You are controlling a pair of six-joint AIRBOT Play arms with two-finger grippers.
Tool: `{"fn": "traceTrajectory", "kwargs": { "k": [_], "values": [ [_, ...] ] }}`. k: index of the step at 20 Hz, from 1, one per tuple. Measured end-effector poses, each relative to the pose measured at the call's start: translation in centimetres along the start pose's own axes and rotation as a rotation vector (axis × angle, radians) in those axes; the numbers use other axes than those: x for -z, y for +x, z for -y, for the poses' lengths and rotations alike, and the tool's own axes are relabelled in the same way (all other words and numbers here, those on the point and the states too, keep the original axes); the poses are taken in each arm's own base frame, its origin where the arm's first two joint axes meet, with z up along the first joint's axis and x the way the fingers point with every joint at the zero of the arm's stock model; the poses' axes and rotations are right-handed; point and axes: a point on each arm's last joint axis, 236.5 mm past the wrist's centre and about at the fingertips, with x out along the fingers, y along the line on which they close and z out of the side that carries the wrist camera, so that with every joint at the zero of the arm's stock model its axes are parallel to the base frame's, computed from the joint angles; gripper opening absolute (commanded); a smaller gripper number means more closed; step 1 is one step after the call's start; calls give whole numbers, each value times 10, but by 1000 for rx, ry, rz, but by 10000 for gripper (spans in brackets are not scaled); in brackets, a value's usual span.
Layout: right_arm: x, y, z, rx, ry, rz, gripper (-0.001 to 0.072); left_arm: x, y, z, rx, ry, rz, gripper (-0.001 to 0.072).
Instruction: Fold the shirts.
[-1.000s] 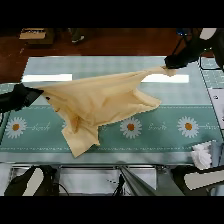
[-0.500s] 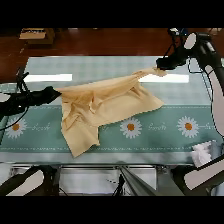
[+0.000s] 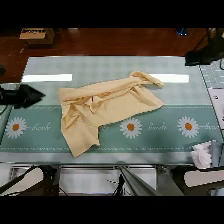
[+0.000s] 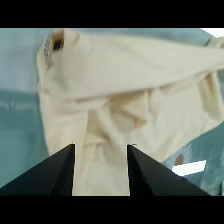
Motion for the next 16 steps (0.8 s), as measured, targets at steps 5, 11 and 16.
{"fn": "traceTrajectory", "kwargs": {
  "k": [5, 11, 16],
  "values": [
    [45, 0, 24, -101, 131, -126, 430, 84, 21, -33, -106, -60, -297, 682],
    [67, 12, 19, -191, 169, -178, 430, 100, 50, -38, -162, 39, -338, 679],
    [72, 18, 15, -217, 171, -189, 430, 108, 82, -17, -143, 169, -375, 659]
  ]
}}
